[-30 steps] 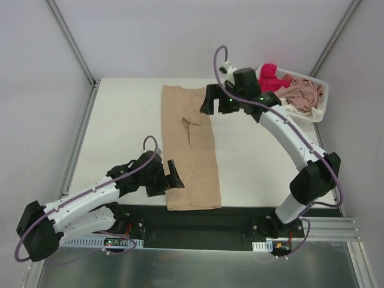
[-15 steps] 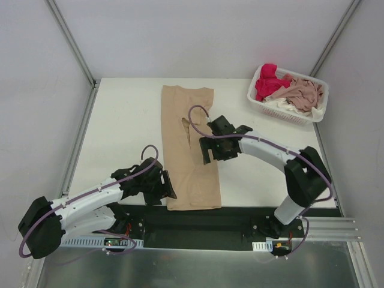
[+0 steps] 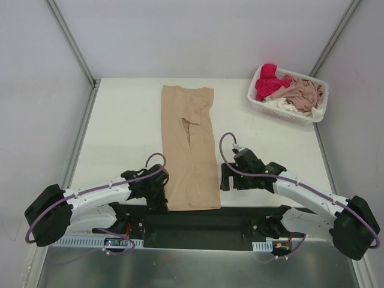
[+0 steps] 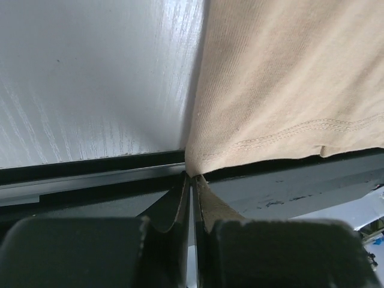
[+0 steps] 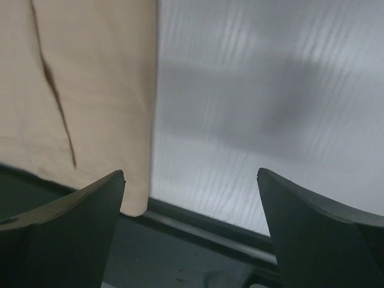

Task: Fold and stack the t-shirts
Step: Grab the bottom of the folded rectangular tshirt with both arms

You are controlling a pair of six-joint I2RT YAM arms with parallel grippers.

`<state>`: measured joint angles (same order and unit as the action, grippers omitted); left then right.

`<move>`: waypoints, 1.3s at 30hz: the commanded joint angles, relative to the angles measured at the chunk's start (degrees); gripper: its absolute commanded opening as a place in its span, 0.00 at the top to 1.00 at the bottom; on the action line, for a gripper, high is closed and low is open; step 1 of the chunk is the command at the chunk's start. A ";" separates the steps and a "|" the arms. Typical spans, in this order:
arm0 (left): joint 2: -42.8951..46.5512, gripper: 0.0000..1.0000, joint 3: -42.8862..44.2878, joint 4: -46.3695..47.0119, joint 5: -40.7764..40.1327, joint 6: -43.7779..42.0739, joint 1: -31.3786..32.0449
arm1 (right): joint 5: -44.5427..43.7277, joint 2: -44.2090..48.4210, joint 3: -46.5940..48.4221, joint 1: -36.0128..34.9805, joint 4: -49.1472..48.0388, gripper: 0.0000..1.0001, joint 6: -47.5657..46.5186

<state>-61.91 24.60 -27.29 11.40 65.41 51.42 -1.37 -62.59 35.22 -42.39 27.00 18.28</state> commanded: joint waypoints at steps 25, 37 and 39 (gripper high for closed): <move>9.44 1.00 -3.41 -0.66 -2.08 2.36 0.61 | -0.83 -11.60 2.31 -23.43 -3.80 0.87 16.79; 21.56 1.00 -8.07 -0.66 7.58 4.64 0.61 | -3.11 -4.12 0.37 -36.44 -0.37 0.99 21.88; 24.36 1.00 -7.90 -0.75 7.32 5.08 0.61 | -4.95 -4.56 2.21 -36.53 1.02 1.00 20.92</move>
<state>-42.04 17.08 -27.57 16.12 68.55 51.44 -2.96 -67.44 35.31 -78.11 24.38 37.74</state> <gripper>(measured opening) 0.008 0.030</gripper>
